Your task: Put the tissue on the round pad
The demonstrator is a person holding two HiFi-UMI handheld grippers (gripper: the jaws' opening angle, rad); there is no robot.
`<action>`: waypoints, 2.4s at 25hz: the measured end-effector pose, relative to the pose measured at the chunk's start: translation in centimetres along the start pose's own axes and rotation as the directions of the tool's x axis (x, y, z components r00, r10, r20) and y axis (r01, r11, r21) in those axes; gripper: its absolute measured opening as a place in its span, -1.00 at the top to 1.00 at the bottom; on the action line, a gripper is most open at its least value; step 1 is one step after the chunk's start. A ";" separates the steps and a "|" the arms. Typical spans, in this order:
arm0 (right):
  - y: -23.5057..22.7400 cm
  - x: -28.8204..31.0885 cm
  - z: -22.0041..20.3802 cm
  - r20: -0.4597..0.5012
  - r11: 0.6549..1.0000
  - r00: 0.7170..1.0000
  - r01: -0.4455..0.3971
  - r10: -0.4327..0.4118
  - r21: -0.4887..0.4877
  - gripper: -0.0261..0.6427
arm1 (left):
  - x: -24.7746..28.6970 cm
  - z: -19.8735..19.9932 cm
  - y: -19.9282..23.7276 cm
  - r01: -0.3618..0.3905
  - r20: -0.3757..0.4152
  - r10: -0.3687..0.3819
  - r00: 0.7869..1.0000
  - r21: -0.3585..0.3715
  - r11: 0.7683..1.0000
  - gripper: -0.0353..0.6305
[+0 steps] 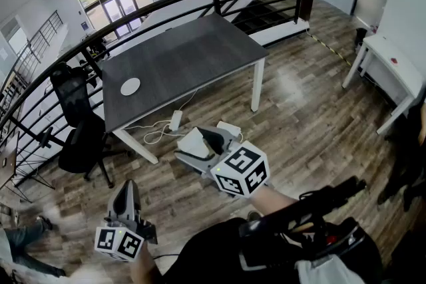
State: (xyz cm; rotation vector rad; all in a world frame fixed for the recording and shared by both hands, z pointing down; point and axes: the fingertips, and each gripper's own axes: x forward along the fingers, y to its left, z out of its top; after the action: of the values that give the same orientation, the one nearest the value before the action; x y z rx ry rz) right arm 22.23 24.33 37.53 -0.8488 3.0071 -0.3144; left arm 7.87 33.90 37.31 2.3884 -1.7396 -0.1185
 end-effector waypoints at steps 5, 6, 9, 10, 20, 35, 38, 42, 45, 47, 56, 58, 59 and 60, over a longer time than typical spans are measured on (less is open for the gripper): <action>0.1 0.3 0.2 0.000 1.000 1.000 0.002 -0.002 0.014 -0.05 | -0.2 0.4 0.5 -0.001 0.000 0.001 1.000 -0.008 1.000 0.88; 0.0 0.4 0.2 0.001 1.000 1.000 0.002 -0.002 0.015 -0.05 | -0.1 0.5 0.6 -0.003 0.001 0.003 1.000 -0.009 1.000 0.88; 0.0 0.6 0.2 0.002 1.000 1.000 0.004 -0.004 0.012 -0.05 | -0.1 0.3 0.8 -0.006 -0.006 0.006 1.000 -0.010 1.000 0.88; 0.0 0.6 0.1 0.001 1.000 1.000 0.005 -0.005 0.011 -0.05 | -0.1 0.3 0.8 -0.006 -0.007 0.006 1.000 -0.011 1.000 0.88; 0.3 1.1 -0.3 0.006 0.999 1.000 0.023 -0.023 0.026 -0.05 | -0.6 -0.2 1.6 0.005 -0.004 -0.005 1.000 -0.031 1.000 0.88; 4.8 4.4 -1.2 -0.008 0.999 0.999 0.032 -0.032 0.001 -0.05 | -3.6 -0.4 5.1 0.072 -0.012 -0.072 0.997 -0.001 0.997 0.88; 5.8 5.2 -1.5 -0.002 0.999 0.999 0.045 -0.045 -0.001 -0.05 | -4.3 -0.7 6.5 0.082 -0.015 -0.082 0.997 -0.004 0.997 0.88; 6.6 5.9 -2.2 -0.005 0.998 0.998 0.062 -0.062 0.006 -0.05 | -5.2 -0.9 8.0 0.082 -0.013 -0.082 0.997 -0.004 0.997 0.88; 7.2 6.2 -2.5 -0.013 0.998 0.998 0.063 -0.063 -0.001 -0.05 | -5.8 -1.1 8.7 0.077 -0.015 -0.077 0.997 -0.006 0.997 0.88; 7.4 6.6 -2.4 -0.020 0.998 0.998 0.059 -0.060 -0.018 -0.05 | -5.9 -1.0 9.2 0.066 -0.017 -0.066 0.998 -0.009 0.998 0.88; 4.9 10.6 -1.4 -0.027 1.000 0.999 -0.020 0.019 -0.017 -0.05 | -3.7 -0.3 11.3 -0.023 -0.011 0.023 1.000 -0.017 1.000 0.88; 4.0 11.7 -0.9 -0.025 0.998 0.998 -0.054 0.053 -0.020 -0.05 | -2.5 0.0 11.4 -0.044 -0.012 0.044 0.999 -0.013 0.999 0.88; 3.5 12.2 -0.7 -0.025 0.997 0.997 -0.069 0.068 -0.021 -0.05 | -1.8 0.0 11.5 -0.050 -0.012 0.050 0.999 -0.008 0.999 0.88; 2.9 12.8 -0.6 -0.026 0.997 0.996 -0.080 0.080 -0.019 -0.05 | -1.1 0.2 11.5 -0.055 -0.011 0.054 0.998 -0.004 0.999 0.88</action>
State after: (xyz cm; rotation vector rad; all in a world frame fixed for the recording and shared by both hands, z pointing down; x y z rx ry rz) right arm 9.78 20.29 38.19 -0.7288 3.0623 -0.2968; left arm -3.27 31.51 39.32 2.3321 -1.7961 -0.1016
